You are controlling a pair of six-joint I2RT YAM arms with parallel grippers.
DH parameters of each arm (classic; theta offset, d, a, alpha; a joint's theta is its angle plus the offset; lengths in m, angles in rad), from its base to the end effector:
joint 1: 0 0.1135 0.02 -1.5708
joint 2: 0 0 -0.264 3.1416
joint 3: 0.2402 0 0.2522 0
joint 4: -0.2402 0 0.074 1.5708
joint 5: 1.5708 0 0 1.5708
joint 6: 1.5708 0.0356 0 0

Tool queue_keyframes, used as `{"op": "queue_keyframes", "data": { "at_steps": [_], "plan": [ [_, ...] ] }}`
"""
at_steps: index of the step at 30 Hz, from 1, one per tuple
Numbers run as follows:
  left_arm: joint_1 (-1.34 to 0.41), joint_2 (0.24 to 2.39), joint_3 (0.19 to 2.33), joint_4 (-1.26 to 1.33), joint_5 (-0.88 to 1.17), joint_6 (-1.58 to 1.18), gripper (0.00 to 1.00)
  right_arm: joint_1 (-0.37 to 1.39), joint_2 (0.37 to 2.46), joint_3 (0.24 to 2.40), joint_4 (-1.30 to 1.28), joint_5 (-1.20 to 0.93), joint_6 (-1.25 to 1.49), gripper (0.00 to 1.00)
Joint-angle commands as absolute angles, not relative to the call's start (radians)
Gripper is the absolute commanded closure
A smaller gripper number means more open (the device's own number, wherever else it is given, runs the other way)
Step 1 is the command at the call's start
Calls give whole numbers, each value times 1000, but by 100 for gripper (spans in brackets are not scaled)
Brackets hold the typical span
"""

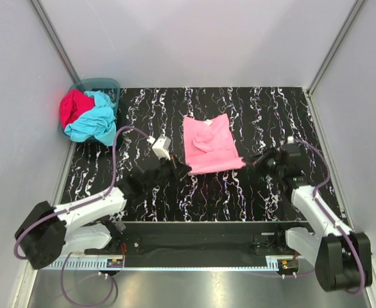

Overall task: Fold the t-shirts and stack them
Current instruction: Fold the tshirt

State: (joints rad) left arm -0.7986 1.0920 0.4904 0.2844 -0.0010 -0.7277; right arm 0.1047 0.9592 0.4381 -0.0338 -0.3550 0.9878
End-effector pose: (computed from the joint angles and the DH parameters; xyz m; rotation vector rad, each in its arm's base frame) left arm 0.1664 -0.1708 0.2245 0.0711 2.0249 -1.0135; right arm 0.1996 0.0334 0.2032 0.7586 2.1307 0.9958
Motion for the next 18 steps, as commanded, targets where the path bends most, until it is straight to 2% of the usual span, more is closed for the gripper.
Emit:
{"op": "queue_keyframes", "data": {
  "at_steps": [1, 9, 18],
  "plan": [
    [-776, 1176, 580, 287, -40, -654, 100, 103, 1055, 581, 54, -305, 1000, 100],
    [-609, 1337, 721, 316, 63, -618, 100, 104, 1368, 856, 179, -313, 1057, 100],
    [-494, 1534, 954, 273, 121, -591, 100, 112, 1664, 1057, 221, -340, 1072, 100]
  ]
}}
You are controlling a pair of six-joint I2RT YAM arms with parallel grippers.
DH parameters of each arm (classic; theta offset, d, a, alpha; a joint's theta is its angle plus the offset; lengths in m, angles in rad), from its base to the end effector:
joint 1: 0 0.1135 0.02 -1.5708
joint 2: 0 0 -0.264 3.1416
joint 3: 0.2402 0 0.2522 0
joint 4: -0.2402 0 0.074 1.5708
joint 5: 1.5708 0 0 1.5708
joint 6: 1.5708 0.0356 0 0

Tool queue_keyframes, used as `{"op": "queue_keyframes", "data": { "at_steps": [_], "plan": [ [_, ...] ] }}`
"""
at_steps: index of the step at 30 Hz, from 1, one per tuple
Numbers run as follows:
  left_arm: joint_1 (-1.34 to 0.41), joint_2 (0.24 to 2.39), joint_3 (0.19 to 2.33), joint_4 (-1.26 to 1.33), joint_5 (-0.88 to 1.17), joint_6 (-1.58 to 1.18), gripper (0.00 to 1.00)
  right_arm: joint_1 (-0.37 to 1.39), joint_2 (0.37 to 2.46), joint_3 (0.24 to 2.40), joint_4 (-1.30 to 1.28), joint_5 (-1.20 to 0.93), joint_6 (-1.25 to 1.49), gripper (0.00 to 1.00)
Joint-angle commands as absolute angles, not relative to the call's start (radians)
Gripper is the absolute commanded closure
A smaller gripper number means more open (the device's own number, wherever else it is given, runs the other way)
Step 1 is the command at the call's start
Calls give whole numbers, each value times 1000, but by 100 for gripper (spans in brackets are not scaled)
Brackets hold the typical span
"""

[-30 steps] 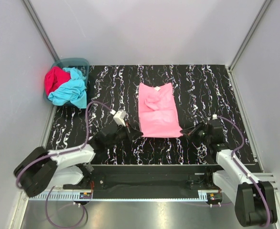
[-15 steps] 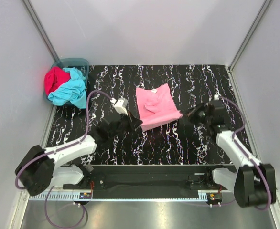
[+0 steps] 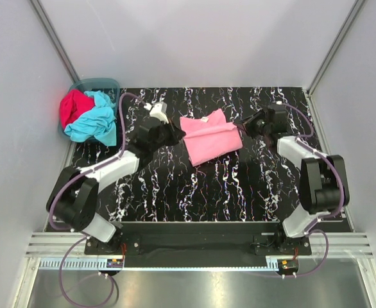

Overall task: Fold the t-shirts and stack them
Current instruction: Fold the tshirt

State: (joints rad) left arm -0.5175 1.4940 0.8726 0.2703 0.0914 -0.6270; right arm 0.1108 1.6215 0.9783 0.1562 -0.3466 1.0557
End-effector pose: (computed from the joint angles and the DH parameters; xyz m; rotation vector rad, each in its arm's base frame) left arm 0.2909 -0.1694 0.2453 -0.0460 2.0155 -0.8399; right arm 0.3568 0.0519 0.2280 0.7924 2.0586 1.0478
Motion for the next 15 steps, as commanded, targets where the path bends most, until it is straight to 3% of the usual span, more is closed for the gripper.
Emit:
{"op": "queue_keyframes", "data": {
  "at_steps": [1, 15],
  "plan": [
    [-491, 1549, 989, 270, 126, -588, 100, 110, 1704, 1072, 225, -342, 1072, 100],
    [-414, 1790, 1215, 239, 175, -563, 100, 112, 2035, 1471, 166, -380, 1085, 100]
  ]
}}
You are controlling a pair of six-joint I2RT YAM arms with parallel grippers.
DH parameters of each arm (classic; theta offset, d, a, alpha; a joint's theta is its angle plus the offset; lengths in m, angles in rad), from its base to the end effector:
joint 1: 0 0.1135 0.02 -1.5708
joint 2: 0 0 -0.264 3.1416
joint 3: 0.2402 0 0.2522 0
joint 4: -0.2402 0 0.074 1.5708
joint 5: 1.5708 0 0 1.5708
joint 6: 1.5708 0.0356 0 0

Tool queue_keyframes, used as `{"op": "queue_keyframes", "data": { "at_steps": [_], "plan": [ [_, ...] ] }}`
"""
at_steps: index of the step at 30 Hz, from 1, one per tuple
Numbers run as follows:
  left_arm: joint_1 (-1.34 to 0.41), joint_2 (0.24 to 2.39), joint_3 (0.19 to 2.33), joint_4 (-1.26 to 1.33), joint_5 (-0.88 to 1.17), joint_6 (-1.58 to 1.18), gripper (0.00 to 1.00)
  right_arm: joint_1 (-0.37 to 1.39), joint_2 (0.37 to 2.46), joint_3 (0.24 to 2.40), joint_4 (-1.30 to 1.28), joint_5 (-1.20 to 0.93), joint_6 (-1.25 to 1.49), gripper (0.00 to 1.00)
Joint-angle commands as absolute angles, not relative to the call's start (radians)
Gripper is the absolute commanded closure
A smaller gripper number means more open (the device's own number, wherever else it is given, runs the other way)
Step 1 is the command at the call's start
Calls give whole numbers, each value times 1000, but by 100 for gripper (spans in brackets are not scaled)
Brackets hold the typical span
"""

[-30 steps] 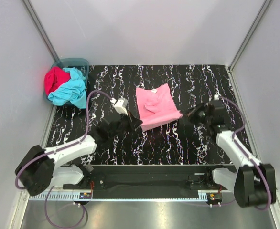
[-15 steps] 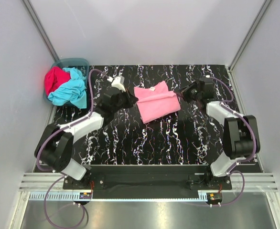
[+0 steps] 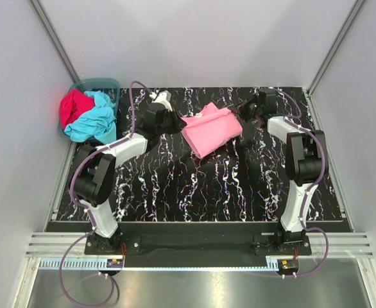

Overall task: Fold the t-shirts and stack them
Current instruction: Fold the tshirt

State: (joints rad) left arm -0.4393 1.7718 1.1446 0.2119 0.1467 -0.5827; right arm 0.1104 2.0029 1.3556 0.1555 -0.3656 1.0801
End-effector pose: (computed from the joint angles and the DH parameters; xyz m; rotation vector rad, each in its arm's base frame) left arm 0.3654 -0.1775 0.2329 -0.0494 2.0721 -0.7928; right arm 0.4525 0.0630 0.2027 0.8120 2.0653 1.0782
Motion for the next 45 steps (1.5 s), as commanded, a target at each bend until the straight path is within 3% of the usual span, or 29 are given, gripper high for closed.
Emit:
{"op": "queue_keyframes", "data": {
  "at_steps": [1, 10, 17, 28, 34, 45],
  "plan": [
    [-408, 1799, 1224, 238, 178, -561, 100, 112, 2048, 1497, 147, -382, 1080, 100],
    [-376, 1766, 1262, 216, 201, -554, 100, 115, 2099, 1652, 94, -411, 1065, 100],
    [-426, 1626, 1212, 192, 203, -561, 100, 115, 1944, 1469, 138, -402, 1058, 100],
    [-656, 1350, 899, 225, 108, -607, 100, 181, 1401, 855, 193, -332, 1029, 100],
    [-782, 1162, 668, 218, 3, -632, 100, 230, 1022, 603, 49, -264, 962, 100],
    [-856, 810, 445, 86, -152, -667, 100, 249, 517, 414, -363, -252, 910, 100]
  ]
}}
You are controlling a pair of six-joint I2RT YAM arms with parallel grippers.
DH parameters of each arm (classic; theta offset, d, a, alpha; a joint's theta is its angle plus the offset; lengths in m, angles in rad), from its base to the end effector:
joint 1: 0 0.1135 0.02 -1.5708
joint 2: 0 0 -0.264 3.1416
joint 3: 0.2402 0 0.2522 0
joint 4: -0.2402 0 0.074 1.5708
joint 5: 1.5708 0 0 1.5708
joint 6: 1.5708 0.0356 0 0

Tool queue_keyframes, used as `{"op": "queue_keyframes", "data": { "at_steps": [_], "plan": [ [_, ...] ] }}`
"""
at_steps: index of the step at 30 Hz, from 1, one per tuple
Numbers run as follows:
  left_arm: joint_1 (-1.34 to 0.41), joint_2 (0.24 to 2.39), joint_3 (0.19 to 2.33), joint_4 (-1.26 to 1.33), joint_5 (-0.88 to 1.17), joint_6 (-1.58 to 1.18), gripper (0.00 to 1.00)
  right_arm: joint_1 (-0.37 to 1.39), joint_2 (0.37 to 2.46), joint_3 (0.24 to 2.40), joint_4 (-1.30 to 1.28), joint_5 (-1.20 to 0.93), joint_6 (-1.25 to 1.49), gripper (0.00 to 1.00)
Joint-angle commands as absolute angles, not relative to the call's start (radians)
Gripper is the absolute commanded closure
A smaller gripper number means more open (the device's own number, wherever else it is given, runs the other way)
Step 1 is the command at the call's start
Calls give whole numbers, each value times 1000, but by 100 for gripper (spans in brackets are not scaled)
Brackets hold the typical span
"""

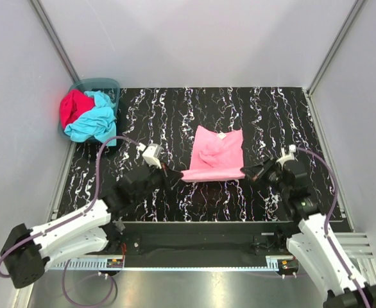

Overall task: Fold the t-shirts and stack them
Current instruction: Fold the tshirt

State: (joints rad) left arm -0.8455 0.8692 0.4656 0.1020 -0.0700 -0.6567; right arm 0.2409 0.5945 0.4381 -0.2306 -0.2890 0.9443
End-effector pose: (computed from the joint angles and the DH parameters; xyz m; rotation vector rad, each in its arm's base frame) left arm 0.1365 -0.1503 0.2416 0.1364 1.9839 -0.9478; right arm 0.1459 0.0463 0.2417 0.5271 2.0286 1.0351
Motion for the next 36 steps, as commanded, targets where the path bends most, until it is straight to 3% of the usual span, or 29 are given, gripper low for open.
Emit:
{"op": "queue_keyframes", "data": {
  "at_steps": [1, 10, 20, 36],
  "plan": [
    [-856, 775, 436, 60, -156, -667, 100, 249, 476, 393, -383, -255, 913, 100],
    [-857, 735, 442, 3, -184, -654, 100, 253, 345, 377, -545, -261, 913, 100],
    [-853, 925, 574, 67, -192, -583, 100, 250, 556, 531, -405, -192, 897, 100],
    [-591, 1170, 951, 43, -19, -448, 100, 249, 968, 801, -120, -175, 916, 100]
  ]
}}
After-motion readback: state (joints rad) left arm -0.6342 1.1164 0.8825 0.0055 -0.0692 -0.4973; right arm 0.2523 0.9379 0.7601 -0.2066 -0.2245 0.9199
